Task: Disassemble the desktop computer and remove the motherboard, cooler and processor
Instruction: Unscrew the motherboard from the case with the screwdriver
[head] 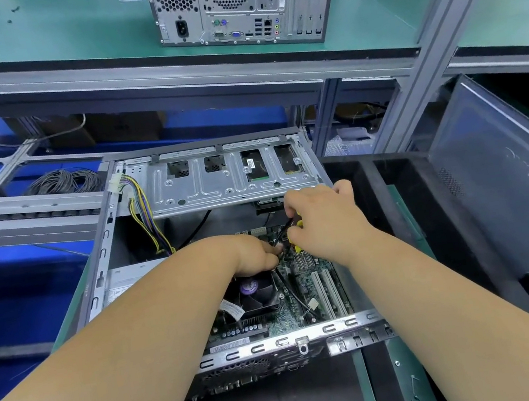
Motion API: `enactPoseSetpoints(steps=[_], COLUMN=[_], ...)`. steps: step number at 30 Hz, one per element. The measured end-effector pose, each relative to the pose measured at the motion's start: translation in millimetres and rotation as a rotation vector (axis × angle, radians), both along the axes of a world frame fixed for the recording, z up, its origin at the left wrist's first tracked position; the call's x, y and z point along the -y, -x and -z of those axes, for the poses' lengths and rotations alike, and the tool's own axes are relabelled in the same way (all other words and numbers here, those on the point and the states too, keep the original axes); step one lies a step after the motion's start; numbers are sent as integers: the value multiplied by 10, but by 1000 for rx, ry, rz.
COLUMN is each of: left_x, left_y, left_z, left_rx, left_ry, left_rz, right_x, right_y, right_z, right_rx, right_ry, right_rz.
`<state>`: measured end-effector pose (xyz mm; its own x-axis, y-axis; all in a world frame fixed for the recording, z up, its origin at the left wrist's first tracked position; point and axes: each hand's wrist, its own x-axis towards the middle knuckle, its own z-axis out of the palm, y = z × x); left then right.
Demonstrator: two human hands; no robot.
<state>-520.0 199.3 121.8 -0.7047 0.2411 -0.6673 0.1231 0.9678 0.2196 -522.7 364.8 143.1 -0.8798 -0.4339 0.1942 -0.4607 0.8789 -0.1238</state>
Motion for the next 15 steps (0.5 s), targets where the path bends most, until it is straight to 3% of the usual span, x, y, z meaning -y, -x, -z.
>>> enactPoseSetpoints(steps=[15], left_x=[18], left_y=[7], left_z=[15], left_rx=[2], left_ry=[-12], left_rz=[5], right_x=[5], right_y=[4], right_z=[-5], right_rx=[-25], right_ry=[44], right_rz=[58])
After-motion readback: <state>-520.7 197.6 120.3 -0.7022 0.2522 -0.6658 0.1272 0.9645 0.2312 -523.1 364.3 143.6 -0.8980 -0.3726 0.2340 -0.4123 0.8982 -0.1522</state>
